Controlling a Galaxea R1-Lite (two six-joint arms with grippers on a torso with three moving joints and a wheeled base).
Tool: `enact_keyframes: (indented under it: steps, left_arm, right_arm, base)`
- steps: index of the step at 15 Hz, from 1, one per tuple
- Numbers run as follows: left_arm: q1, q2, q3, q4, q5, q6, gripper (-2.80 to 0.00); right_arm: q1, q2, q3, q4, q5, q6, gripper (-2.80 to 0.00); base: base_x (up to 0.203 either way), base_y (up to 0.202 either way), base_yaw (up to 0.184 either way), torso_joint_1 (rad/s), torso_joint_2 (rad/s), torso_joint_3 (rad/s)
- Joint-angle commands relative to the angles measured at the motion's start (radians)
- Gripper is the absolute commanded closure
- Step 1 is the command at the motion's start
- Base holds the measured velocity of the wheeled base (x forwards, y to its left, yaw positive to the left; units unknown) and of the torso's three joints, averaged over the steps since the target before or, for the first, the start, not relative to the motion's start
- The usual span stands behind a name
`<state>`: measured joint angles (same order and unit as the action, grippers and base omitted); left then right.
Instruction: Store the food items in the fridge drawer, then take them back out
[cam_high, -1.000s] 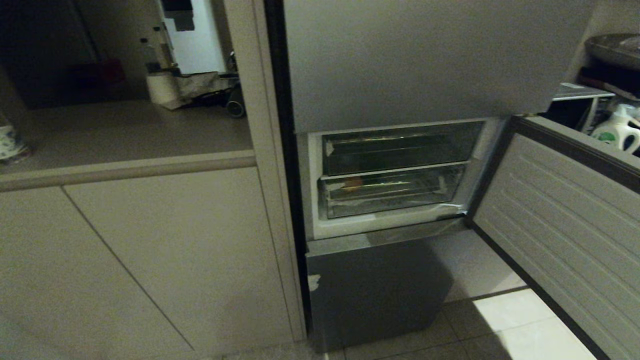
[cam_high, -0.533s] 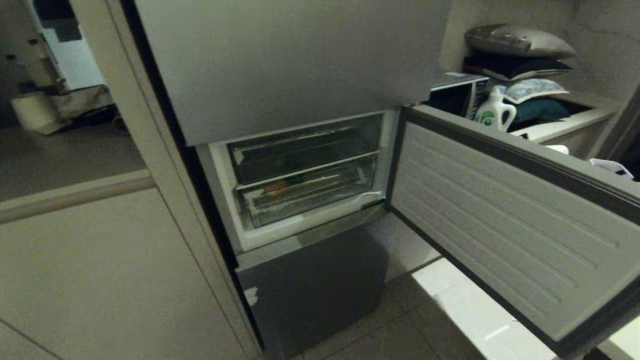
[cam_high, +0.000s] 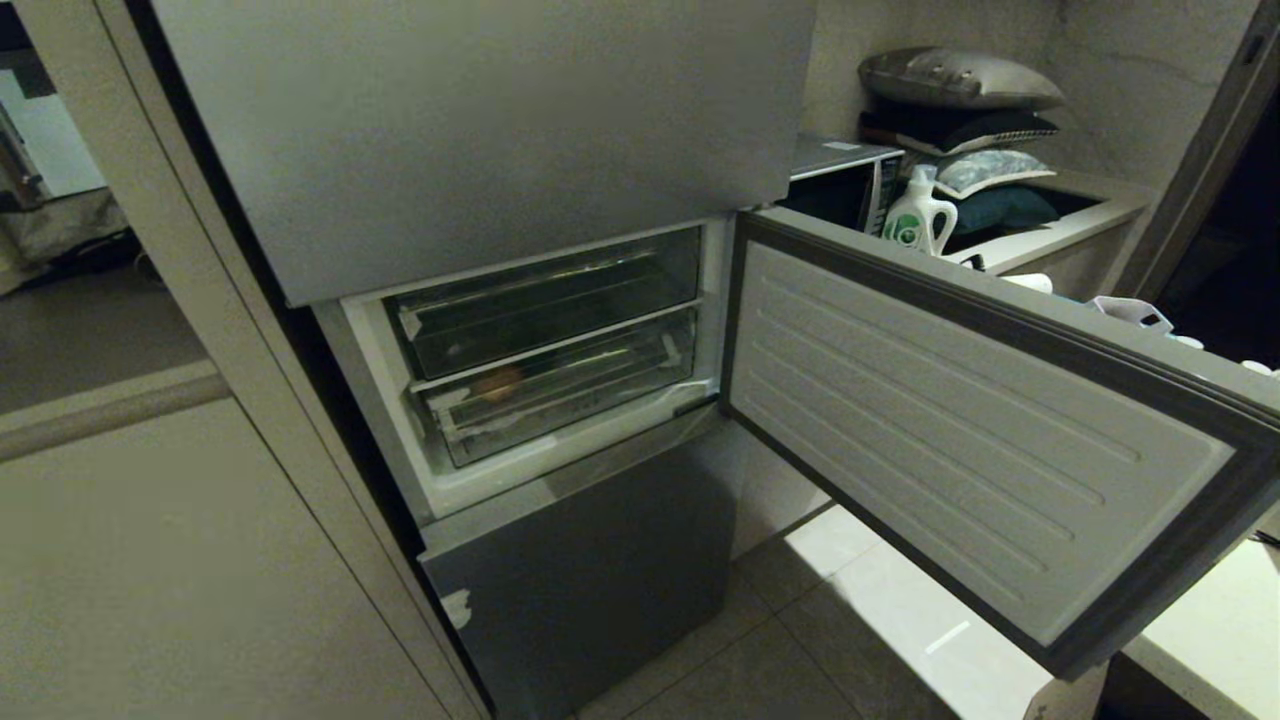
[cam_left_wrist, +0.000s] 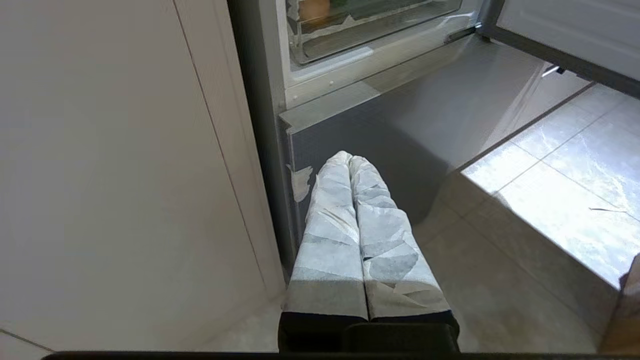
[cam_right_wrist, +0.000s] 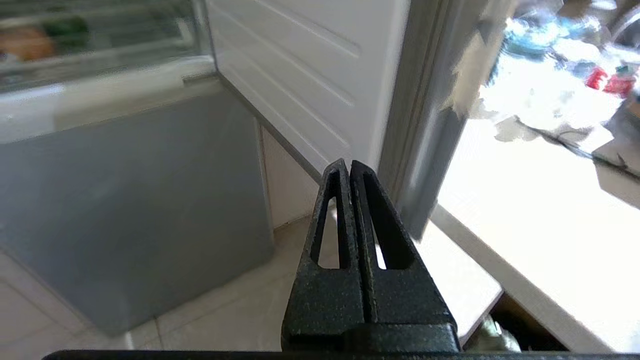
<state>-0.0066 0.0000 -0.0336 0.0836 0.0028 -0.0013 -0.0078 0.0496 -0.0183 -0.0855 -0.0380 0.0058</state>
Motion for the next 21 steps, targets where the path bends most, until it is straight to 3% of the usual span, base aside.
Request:
enact_keyframes:
  steps: [1, 5, 8, 10, 16, 21]
  left_arm:
    - [0.0, 0.002, 0.0, 0.001, 0.0, 0.0, 0.0]
    - [0.0, 0.002, 0.0, 0.001, 0.0, 0.0, 0.0]
    - [0.0, 0.002, 0.0, 0.001, 0.0, 0.0, 0.0]
    - [0.0, 0.002, 0.0, 0.001, 0.0, 0.0, 0.0]
    - [0.0, 0.002, 0.0, 0.001, 0.0, 0.0, 0.0]
    - [0.0, 0.002, 0.0, 0.001, 0.0, 0.0, 0.0]
  right_arm:
    - [-0.019, 0.178, -0.097, -0.003, -0.032, 0.047, 0.0]
    - [-0.211, 0.546, -0.306, -0.012, -0.058, 0.216, 0.0]
    - [-0.413, 0.787, -0.366, -0.163, -0.054, 0.268, 0.0]
    - [-0.501, 0.903, -0.383, -0.268, -0.028, 0.28, 0.0]
    - [-0.534, 1.083, -0.386, -0.352, -0.005, 0.298, 0.0]
    - [-0.535, 1.198, -0.398, -0.511, -0.007, 0.29, 0.0]
  base:
    - [0.0, 0.0, 0.0, 0.0, 0.0, 0.0]
    - [0.0, 0.0, 0.0, 0.0, 0.0, 0.0]
    - [0.0, 0.0, 0.0, 0.0, 0.0, 0.0]
    - [0.0, 0.0, 0.0, 0.0, 0.0, 0.0]
    - [0.0, 0.0, 0.0, 0.0, 0.0, 0.0]
    - [0.0, 0.0, 0.0, 0.0, 0.0, 0.0]
